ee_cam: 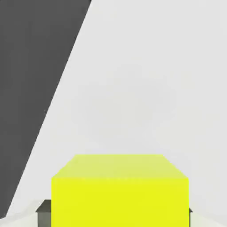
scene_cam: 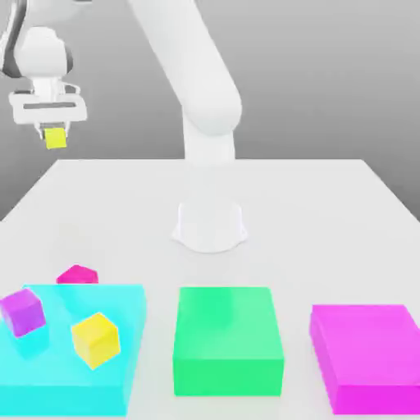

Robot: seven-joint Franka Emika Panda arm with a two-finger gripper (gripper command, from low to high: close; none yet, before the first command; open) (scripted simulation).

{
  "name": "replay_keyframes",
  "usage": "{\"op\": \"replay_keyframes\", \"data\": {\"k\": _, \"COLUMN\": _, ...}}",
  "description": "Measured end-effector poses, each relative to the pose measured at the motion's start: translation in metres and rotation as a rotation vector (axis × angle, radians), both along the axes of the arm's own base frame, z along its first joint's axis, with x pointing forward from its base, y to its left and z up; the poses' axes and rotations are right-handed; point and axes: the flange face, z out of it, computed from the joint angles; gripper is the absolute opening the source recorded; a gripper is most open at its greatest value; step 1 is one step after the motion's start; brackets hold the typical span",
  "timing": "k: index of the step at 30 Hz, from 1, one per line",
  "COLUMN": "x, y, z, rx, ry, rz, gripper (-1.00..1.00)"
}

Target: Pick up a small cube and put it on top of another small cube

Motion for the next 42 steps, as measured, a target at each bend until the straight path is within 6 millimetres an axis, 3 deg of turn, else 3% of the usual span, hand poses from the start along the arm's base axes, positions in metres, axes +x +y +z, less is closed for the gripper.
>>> {"op": "replay_keyframes", "data": {"k": 3, "x": -0.005, "y": 0.001, "z": -0.027, "rx": -0.013, "ry": 0.073, "rz": 0.057, "gripper": -1.0}}
{"op": "replay_keyframes", "data": {"k": 6, "x": -0.007, "y": 0.001, "z": -0.08, "rx": -0.015, "ry": 0.094, "rz": 0.075, "gripper": -1.0}}
{"op": "replay_keyframes", "data": {"k": 7, "x": -0.007, "y": 0.001, "z": -0.092, "rx": -0.015, "ry": 0.096, "rz": 0.075, "gripper": 1.0}}
{"op": "replay_keyframes", "data": {"k": 13, "x": -0.007, "y": 0.002, "z": -0.098, "rx": -0.014, "ry": 0.097, "rz": 0.076, "gripper": 1.0}}
{"op": "replay_keyframes", "data": {"k": 17, "x": -0.007, "y": 0.002, "z": -0.046, "rx": -0.01, "ry": 0.091, "rz": 0.08, "gripper": 1.0}}
{"op": "replay_keyframes", "data": {"k": 18, "x": -0.004, "y": 0.0, "z": -0.053, "rx": -0.003, "ry": 0.067, "rz": 0.099, "gripper": 1.0}}
{"op": "replay_keyframes", "data": {"k": 20, "x": 0.02, "y": -0.028, "z": -0.046, "rx": -0.03, "ry": 0.05, "rz": 0.199, "gripper": 1.0}}
{"op": "replay_keyframes", "data": {"k": 22, "x": 0.059, "y": -0.066, "z": -0.02, "rx": -0.083, "ry": 0.058, "rz": 0.33, "gripper": 1.0}}
{"op": "replay_keyframes", "data": {"k": 24, "x": 0.081, "y": -0.077, "z": -0.009, "rx": -0.1, "ry": 0.058, "rz": 0.389, "gripper": 1.0}}
{"op": "replay_keyframes", "data": {"k": 33, "x": 0.128, "y": -0.026, "z": -0.056, "rx": 0.063, "ry": -0.023, "rz": 0.425, "gripper": 1.0}}
{"op": "replay_keyframes", "data": {"k": 42, "x": 0.226, "y": 0.015, "z": -0.098, "rx": 0.226, "ry": -0.096, "rz": 0.69, "gripper": 1.0}}
